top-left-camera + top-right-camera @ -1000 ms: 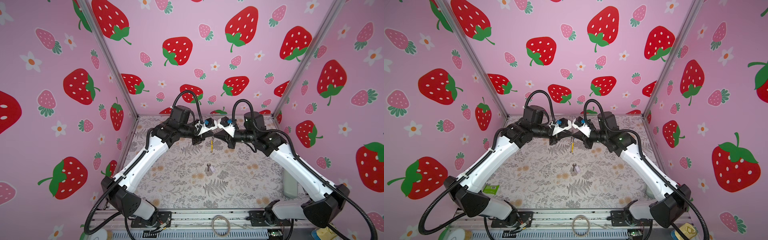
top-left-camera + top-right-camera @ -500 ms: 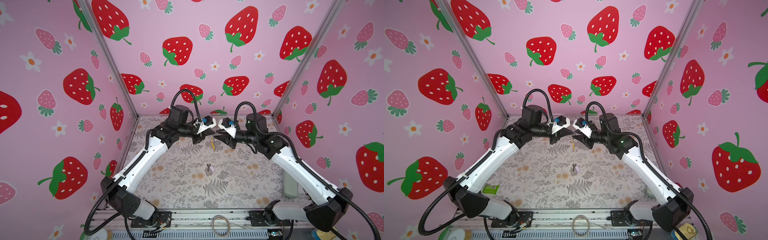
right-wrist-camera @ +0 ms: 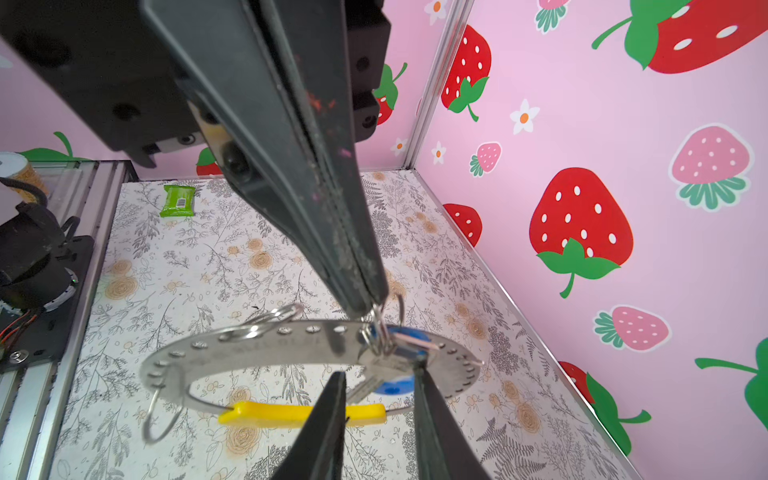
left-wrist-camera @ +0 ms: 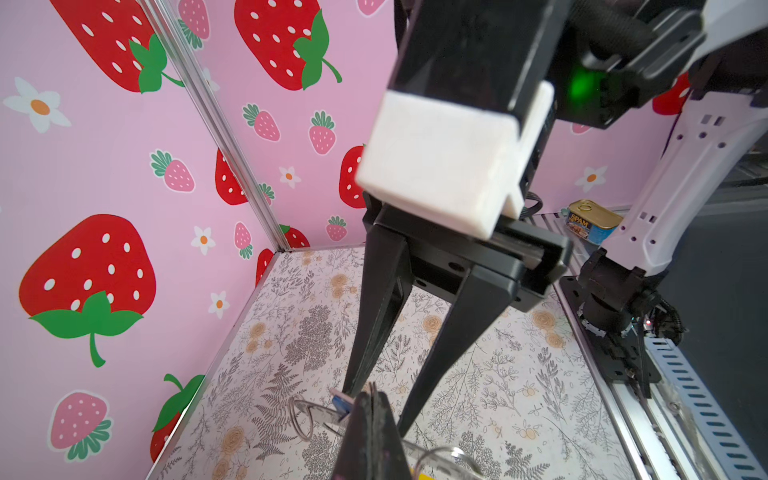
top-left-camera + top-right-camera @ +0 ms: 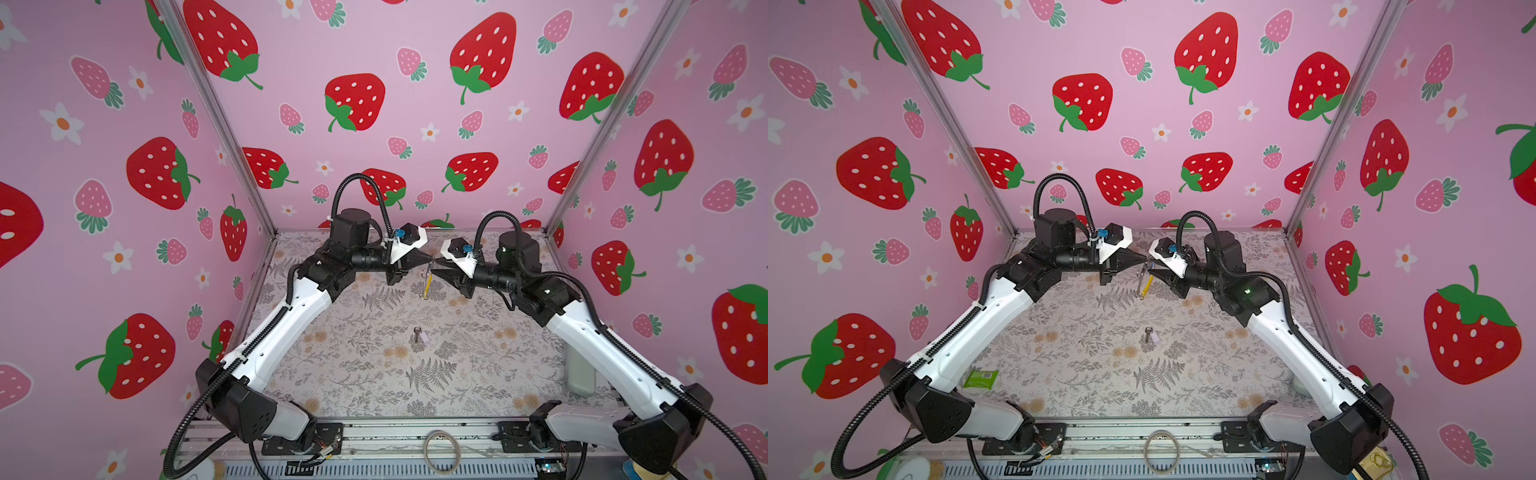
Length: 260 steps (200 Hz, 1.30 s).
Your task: Put the keys on the keyring
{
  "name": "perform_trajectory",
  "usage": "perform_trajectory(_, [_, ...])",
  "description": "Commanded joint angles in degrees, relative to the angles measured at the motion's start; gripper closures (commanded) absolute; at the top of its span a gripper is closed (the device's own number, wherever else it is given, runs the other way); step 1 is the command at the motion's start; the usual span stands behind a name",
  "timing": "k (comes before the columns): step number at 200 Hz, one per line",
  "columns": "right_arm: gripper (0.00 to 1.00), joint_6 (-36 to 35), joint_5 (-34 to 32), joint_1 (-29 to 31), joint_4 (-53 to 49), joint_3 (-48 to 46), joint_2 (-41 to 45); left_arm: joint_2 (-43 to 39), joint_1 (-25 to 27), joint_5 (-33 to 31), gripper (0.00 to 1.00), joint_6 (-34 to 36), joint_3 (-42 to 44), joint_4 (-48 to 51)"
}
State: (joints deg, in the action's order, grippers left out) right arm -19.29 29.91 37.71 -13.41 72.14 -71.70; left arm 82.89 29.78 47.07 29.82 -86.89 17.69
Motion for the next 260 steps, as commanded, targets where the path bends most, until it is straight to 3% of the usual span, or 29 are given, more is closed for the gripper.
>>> perform_trajectory(1, [0.68, 0.46, 1.82, -0.19, 1.64, 0.81, 1.13, -0.98, 0.16, 1.93, 1.0, -0.8, 0.05, -2.6])
perform_trajectory(157, [0.6, 5.36, -0.71, -0.11, 6.24, 0.79, 0.65, -1.99, 2.02, -3.19, 1.0, -6.64, 3.12, -11.13])
perform_trajectory(260, [0.79, 3.04, -2.88, -0.1, 4.34, 0.02, 0.38, -2.92, 2.03, -4.45, 1.0, -9.08, 3.65, -14.87])
